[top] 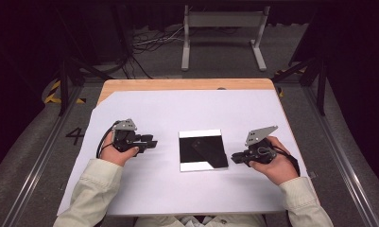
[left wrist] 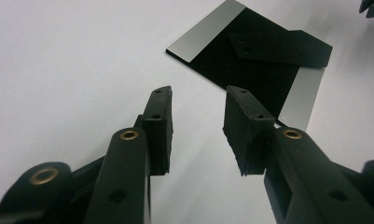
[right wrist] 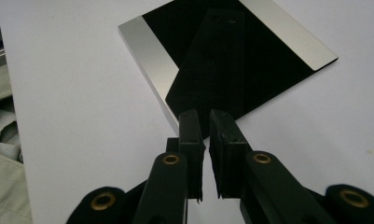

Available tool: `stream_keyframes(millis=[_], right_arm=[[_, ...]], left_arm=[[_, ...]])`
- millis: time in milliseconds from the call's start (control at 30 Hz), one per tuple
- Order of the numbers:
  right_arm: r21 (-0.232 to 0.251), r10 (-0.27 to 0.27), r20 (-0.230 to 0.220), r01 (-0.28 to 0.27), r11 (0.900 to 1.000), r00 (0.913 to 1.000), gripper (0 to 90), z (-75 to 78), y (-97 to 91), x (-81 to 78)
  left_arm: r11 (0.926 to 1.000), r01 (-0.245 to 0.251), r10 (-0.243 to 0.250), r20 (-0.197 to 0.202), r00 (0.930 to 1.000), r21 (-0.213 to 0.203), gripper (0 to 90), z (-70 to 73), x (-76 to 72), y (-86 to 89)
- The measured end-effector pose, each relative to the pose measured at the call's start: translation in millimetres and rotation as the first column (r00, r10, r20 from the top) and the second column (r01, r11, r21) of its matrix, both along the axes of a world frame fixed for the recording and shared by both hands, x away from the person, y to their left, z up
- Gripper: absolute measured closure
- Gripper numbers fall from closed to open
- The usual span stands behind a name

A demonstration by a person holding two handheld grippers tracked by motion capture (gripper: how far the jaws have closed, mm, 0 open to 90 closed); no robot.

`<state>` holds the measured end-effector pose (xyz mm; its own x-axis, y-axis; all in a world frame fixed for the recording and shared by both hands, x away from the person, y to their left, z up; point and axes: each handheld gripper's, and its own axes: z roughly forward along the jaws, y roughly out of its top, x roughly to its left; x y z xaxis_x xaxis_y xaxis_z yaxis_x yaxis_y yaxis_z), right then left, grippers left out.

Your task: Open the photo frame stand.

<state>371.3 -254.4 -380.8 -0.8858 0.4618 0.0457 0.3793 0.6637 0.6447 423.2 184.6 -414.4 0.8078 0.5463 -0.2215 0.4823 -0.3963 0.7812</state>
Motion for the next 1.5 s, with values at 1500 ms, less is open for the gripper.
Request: stream_keyframes(millis=[1500], right_arm=[[-0.253, 0.052, -0.152, -0.090, 0.9632, 0.9870, 84.7, -29.0, 27.7, 13.0]], left_arm=[[0.9989, -0.044, 0.044, -0.019, 0.9988, 0.014, 61.7, -3.8, -10.8, 16.1]])
